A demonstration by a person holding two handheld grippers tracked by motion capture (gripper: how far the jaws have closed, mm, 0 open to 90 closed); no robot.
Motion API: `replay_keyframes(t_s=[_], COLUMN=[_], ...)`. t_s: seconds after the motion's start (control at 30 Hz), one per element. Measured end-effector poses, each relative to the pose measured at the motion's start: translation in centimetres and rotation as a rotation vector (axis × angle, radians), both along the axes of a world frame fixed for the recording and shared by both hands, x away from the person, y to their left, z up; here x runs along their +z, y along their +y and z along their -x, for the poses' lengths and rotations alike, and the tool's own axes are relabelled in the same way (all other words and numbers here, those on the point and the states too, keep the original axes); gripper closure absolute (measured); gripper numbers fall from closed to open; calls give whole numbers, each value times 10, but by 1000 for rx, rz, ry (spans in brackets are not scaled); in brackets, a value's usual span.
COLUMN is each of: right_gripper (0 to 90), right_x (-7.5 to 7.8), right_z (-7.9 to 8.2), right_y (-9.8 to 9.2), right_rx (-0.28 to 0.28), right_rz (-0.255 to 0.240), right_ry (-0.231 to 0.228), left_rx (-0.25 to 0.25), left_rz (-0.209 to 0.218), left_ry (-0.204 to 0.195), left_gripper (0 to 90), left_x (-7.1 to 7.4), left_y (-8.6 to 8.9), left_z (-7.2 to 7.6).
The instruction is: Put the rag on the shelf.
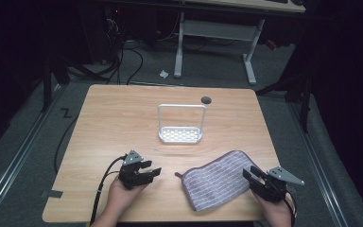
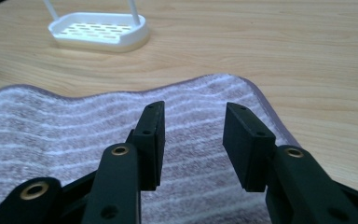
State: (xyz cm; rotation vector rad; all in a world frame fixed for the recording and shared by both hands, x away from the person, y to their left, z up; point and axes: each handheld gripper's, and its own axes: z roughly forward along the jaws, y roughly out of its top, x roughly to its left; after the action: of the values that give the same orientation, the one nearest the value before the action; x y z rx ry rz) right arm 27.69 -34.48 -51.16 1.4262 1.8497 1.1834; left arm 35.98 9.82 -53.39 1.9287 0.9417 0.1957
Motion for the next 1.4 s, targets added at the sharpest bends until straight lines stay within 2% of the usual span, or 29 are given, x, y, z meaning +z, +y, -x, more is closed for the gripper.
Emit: replay_keyframes(t_s=[0.13, 0.27, 0.3, 0.33, 0.47, 0.53, 0.6, 0.63, 0.7, 0.73, 0.77, 0.8, 0.93, 0.97, 1.0, 1.13, 1.17, 1.2, 1.23, 1.27, 1.3, 1.33, 1.37, 1.4], right_gripper=[597, 613, 619, 619, 628, 651, 728, 728, 811, 867, 867, 892, 896, 896, 896, 896, 895, 895, 894, 894, 894, 894, 893, 893], right_x=[-2, -4, -5, -5, -5, -6, -9, -9, -10, -11, -11, -14, -21, -23, -23, -24, -24, -24, -24, -24, -24, -24, -24, -24], right_z=[1, 0, 0, 0, 2, 4, 8, 8, 10, 10, 10, 8, 4, 2, 1, -6, -15, -19, -21, -21, -31, -31, -41, -41], right_y=[-2, -5, -6, -6, -9, -9, -12, -12, -13, -13, -13, -14, -13, -12, -12, -8, -2, 2, 5, 5, 18, 18, 32, 32], right_rx=[5, 15, 21, 21, 23, 21, 15, 15, 16, 12, 12, 11, 14, 11, 9, 6, 8, 16, 21, 21, 47, 47, 76, 76], right_rz=[-3, -3, -4, -4, -3, 8, 37, 37, 82, 109, 109, 120, 146, 143, 142, 150, 147, 149, 153, 153, 165, 165, 174, 174], right_ry=[12, 25, 23, 23, 25, 32, 56, 56, 81, 103, 103, 139, 177, 186, 188, 185, 184, 183, 181, 181, 172, 172, 164, 164], left_rx=[-16, -15, -14, -11, -19, -37, -67, -79, -119, -150, -150, -173, -199, -219, -219, -250, -265, -270, -270, -275, -272, -273, -263, -249], left_rz=[-31, -29, -23, -15, 23, 42, 40, 37, 26, 6, 6, -13, -28, -42, -42, -88, -93, -97, -97, -105, -100, -95, -86, -85], left_ry=[-14, -23, -22, -26, -26, -24, -25, -30, -30, -27, -27, -13, 15, 21, 21, 25, 35, 33, 33, 27, 28, 29, 22, 12], left_gripper=[452, 483, 520, 520, 693, 772, 829, 829, 845, 845, 845, 845, 852, 853, 853, 846, 842, 837, 833, 833, 824, 824, 817, 817], left_x=[0, 0, 1, 1, 6, 9, 13, 14, 15, 13, 13, 9, 3, 0, 0, -4, -5, -5, -5, -5, -5, -5, -4, -4], left_y=[-7, -12, -12, -14, -21, -31, -43, -51, -67, -84, -84, -97, -105, -106, -106, -100, -93, -90, -90, -85, -80, -75, -69, -65], left_z=[1, 3, 4, 4, 3, 0, -3, -4, -8, -11, -11, -13, -11, -4, -4, 14, 26, 30, 30, 36, 41, 43, 47, 49])
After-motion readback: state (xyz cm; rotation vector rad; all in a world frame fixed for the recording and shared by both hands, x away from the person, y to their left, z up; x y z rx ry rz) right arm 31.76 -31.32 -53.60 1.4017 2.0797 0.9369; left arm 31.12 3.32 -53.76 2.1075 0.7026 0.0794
